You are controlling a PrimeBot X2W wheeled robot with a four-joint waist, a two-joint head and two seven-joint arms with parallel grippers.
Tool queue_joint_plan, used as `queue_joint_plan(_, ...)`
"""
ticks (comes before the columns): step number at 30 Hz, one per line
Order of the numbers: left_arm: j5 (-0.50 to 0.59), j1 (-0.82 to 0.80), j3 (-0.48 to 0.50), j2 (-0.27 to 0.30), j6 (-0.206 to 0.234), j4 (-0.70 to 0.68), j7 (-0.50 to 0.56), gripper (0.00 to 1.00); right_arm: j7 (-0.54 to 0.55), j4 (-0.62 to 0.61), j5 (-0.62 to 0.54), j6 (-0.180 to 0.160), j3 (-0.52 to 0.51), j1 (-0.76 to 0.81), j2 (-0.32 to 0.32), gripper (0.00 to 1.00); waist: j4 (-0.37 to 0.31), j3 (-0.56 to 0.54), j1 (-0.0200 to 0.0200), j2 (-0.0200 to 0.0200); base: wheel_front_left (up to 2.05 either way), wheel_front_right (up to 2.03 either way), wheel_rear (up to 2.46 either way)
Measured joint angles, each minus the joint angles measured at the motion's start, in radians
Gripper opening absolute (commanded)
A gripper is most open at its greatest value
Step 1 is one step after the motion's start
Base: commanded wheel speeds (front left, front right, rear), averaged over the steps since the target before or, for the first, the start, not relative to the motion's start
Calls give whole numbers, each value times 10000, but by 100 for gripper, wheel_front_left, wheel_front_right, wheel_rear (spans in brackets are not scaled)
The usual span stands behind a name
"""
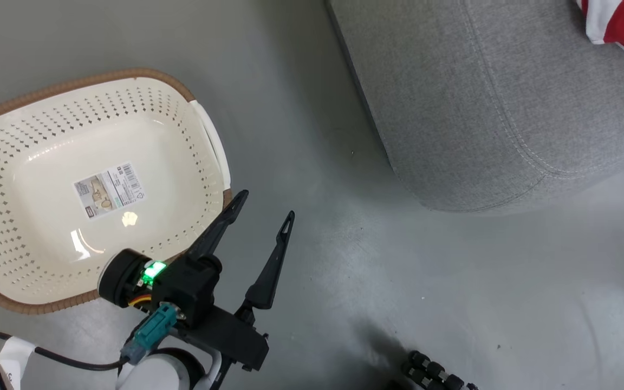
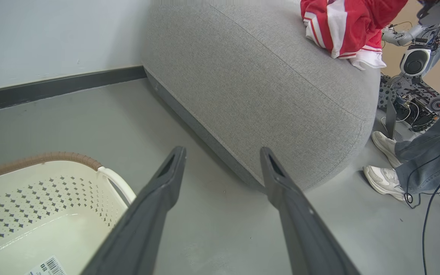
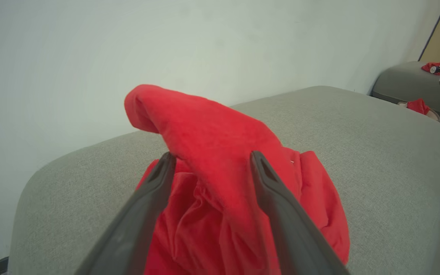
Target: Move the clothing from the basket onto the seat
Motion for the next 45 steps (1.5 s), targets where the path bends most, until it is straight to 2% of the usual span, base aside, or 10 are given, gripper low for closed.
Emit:
queue_joint_plan(11,-359,15,42,-752,100,1032,-840,100,-2,-2451,-487,29,165,2390,40,100,-75,-1300,-1,-2,0,0,0)
queue_joint_plan(16,-591,14,299,-1106,368,1609,-1350,100,0,-3377,-587,29,190,3596,86,100,67,-1973,-1,-3,0,0,0)
queue_joint_plan(19,-623,9,546,-1298,560,1994,-1624,100,-2,-3697,-585,29,128,4355,364,100,259,-2359,-2,-4,0,0,0)
queue_joint_plan(24,-765,5,1141,-1417,895,2495,-2205,100,2,-3975,-690,29,909,5345,1057,100,947,-2985,-1,-3,0,0,0)
queue_joint_plan(29,-926,22,1354,-1540,986,3001,-2568,100,0,-4165,-777,29,1613,5639,1208,100,1612,-3491,0,-3,0,0,0)
queue_joint_plan(45,-1214,259,1421,-1758,1045,4650,-2932,100,2,-4477,-838,29,2002,7672,1664,100,3927,-5010,0,-2,0,0,0)
